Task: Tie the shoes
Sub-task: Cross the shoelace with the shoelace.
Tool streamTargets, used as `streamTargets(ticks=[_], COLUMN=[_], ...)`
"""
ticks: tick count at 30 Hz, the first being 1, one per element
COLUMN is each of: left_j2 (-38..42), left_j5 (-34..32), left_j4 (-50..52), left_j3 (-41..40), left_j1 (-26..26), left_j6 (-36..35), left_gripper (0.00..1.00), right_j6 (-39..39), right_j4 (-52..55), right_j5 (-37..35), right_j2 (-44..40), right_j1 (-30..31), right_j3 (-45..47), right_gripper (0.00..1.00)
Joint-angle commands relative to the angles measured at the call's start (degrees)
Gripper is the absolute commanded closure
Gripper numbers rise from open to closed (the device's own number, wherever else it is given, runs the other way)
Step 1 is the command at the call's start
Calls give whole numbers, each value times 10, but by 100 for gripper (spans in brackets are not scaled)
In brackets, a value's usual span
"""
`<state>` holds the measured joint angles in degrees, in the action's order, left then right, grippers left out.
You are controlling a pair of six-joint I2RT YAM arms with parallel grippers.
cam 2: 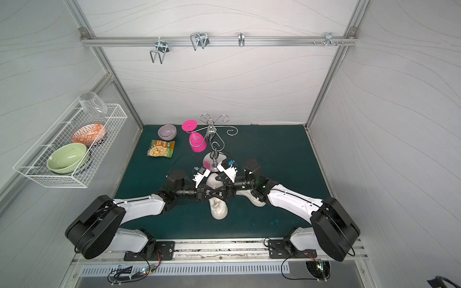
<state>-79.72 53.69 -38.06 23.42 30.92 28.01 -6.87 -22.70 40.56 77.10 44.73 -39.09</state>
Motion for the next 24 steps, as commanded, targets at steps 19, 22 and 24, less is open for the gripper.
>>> streamTargets(ticks=[19, 22, 24], left_j2=[-5, -8, -11], left_j5=[23, 21, 20], left_j4=[-80, -84, -84], left_j3=[5, 4, 4], left_j1=[-21, -26, -26], left_j6=[32, 36, 36], left_gripper=[100, 100, 100], right_j6=[-22, -25, -28], right_j4=[-99, -104, -111], right_j5=[61, 65, 65], right_j2=[135, 147, 150], right_j1=[26, 24, 23], right_j3=[-4, -2, 2], right_gripper=[18, 29, 34])
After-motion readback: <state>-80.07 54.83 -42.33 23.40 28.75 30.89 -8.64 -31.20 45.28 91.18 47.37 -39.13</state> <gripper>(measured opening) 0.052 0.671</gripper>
